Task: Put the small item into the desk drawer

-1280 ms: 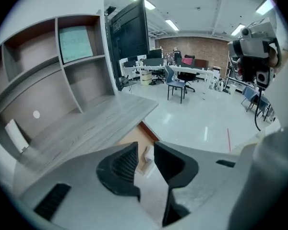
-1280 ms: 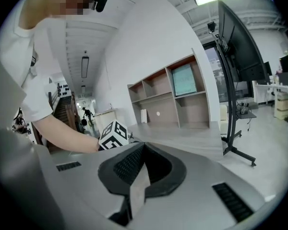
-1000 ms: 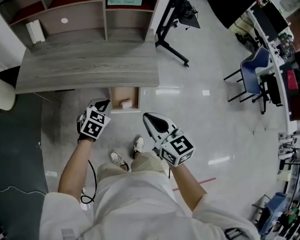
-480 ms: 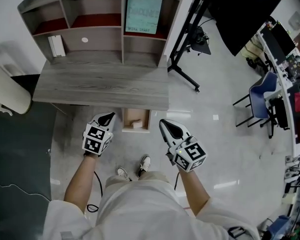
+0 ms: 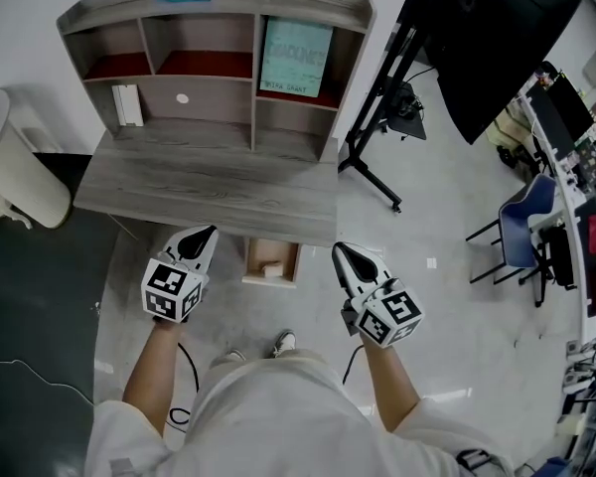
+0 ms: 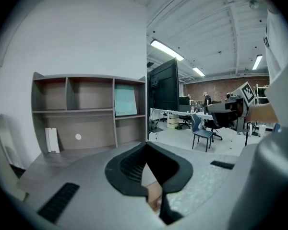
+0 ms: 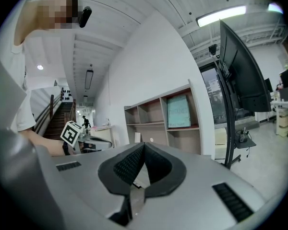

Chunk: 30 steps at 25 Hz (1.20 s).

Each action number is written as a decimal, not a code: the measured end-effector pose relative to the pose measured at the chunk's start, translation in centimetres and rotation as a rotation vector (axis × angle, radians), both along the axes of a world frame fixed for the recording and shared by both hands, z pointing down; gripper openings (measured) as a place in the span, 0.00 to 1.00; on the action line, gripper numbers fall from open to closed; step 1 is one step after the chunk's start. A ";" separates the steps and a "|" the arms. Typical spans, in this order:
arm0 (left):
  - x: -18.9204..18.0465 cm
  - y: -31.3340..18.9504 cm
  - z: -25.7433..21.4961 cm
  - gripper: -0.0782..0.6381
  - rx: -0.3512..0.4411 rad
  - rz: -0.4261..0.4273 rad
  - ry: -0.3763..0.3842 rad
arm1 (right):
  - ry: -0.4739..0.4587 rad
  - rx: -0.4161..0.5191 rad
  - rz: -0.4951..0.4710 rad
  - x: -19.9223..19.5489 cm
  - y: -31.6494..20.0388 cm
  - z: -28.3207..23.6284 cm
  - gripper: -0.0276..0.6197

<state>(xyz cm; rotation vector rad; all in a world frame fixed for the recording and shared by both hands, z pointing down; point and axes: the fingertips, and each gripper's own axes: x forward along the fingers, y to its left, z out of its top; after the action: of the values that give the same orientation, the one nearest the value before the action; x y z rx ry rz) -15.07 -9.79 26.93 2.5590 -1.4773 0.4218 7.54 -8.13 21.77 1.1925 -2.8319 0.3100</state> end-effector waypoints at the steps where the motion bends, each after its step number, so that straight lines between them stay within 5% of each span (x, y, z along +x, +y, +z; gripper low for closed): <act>1: -0.4 0.2 -0.8 0.12 0.020 -0.012 0.005 | -0.001 0.002 0.006 0.3 -0.3 -0.1 0.04; 15: -6.6 3.3 -7.5 0.12 0.217 -0.211 0.074 | 0.013 0.072 0.109 4.1 -3.2 -2.5 0.04; 30: -8.6 6.6 -8.0 0.12 0.272 -0.337 0.115 | 0.036 0.086 0.222 8.4 -3.6 -3.2 0.04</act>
<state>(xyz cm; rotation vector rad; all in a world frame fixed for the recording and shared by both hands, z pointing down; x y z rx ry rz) -23.69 -3.18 18.89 2.3983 -1.9892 0.0283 15.97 -11.71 18.61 1.5171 -2.7101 0.1756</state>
